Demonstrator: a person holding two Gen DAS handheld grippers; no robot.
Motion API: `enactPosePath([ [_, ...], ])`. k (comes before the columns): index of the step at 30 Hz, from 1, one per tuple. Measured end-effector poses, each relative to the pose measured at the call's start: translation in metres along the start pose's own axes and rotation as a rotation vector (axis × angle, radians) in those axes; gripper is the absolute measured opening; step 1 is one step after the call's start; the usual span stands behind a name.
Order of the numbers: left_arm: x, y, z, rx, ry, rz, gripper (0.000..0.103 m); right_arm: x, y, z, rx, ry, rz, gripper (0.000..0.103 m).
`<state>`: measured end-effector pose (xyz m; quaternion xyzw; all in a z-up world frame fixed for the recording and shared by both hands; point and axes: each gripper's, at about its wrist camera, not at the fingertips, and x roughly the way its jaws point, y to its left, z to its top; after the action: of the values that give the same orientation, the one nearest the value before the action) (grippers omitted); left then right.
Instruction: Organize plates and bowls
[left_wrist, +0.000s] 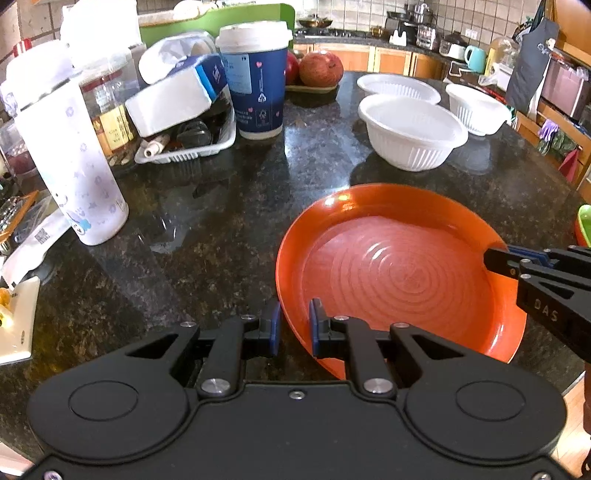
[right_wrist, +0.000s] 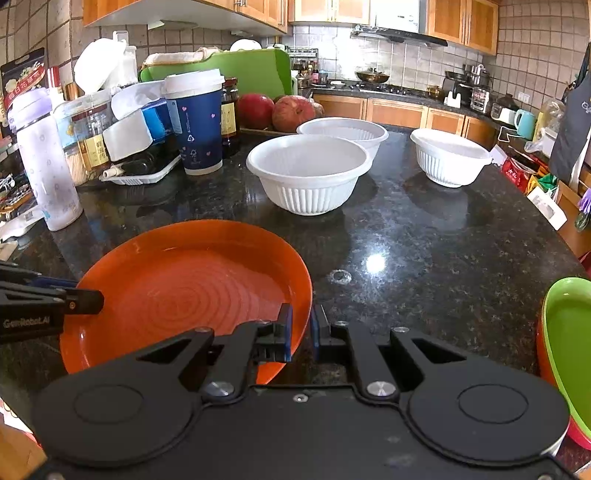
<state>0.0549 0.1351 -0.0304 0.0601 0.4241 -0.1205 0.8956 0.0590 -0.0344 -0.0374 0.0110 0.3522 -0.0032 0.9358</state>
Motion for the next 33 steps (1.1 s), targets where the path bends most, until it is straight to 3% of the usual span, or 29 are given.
enactPosePath([
  [12,0.006,0.006,0.008,-0.005,-0.014,-0.021,0.023,0.011,-0.001,0.002,0.007,0.013,-0.008,0.015],
  [17,0.010,0.006,0.013,-0.004,-0.021,-0.025,0.030,0.017,-0.004,0.005,0.027,0.015,-0.004,0.015],
  [21,0.013,0.003,0.014,0.007,-0.019,-0.009,0.022,0.019,-0.004,0.006,0.039,0.015,0.005,0.014],
  [33,-0.001,-0.003,0.016,0.023,-0.058,-0.009,0.020,0.004,-0.006,0.010,0.023,-0.026,-0.015,0.013],
])
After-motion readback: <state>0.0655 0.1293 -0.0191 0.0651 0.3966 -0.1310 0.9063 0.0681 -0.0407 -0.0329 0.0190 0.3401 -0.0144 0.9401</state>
